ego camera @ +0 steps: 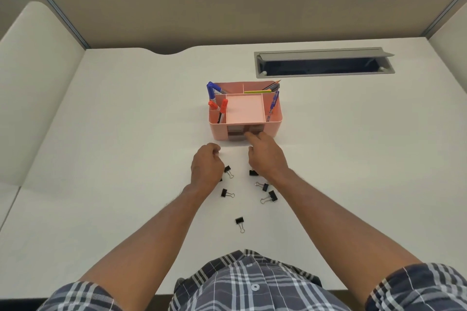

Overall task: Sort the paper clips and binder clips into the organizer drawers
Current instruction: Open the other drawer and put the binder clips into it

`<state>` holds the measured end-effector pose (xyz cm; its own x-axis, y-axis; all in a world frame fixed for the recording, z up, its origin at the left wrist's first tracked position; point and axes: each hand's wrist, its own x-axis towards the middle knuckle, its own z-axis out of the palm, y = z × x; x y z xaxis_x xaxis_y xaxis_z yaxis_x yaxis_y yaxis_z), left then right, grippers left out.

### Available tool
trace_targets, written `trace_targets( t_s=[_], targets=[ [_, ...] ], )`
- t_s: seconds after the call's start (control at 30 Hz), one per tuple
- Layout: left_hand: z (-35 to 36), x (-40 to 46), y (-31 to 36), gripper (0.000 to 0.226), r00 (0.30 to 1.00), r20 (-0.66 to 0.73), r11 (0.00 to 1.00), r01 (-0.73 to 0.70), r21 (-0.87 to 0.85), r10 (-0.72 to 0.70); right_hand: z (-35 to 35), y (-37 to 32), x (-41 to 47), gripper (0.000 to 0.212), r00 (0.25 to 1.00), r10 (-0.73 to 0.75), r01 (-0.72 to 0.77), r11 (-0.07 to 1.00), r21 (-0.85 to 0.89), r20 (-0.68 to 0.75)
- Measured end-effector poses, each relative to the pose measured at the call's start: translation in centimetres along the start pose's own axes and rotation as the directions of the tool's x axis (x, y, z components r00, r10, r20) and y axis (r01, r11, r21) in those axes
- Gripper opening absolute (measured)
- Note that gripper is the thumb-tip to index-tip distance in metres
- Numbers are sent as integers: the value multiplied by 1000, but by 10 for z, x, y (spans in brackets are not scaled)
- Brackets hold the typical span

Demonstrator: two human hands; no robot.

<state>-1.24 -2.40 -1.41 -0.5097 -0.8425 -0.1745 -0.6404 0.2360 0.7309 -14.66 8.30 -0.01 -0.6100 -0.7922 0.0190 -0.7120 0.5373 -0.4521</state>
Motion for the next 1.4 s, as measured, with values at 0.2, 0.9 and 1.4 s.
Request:
trace_targets(
  t_s=[0.2,0.9,1.4],
  targets=[
    [-2,-9,-2,29,1000,14,1000,-21,-20,21,5,4,-28,45,999,16,-16,1000,-8,30],
    [-4,-23,-11,37,922,313,851,-346,396,229,-14,27,-55,32,956,224,-226,974,-9,187],
    [2,-22,2,27,916,337,802,-365,473,217,8,1,-54,25,979,149,-116,969,-219,141]
  ],
)
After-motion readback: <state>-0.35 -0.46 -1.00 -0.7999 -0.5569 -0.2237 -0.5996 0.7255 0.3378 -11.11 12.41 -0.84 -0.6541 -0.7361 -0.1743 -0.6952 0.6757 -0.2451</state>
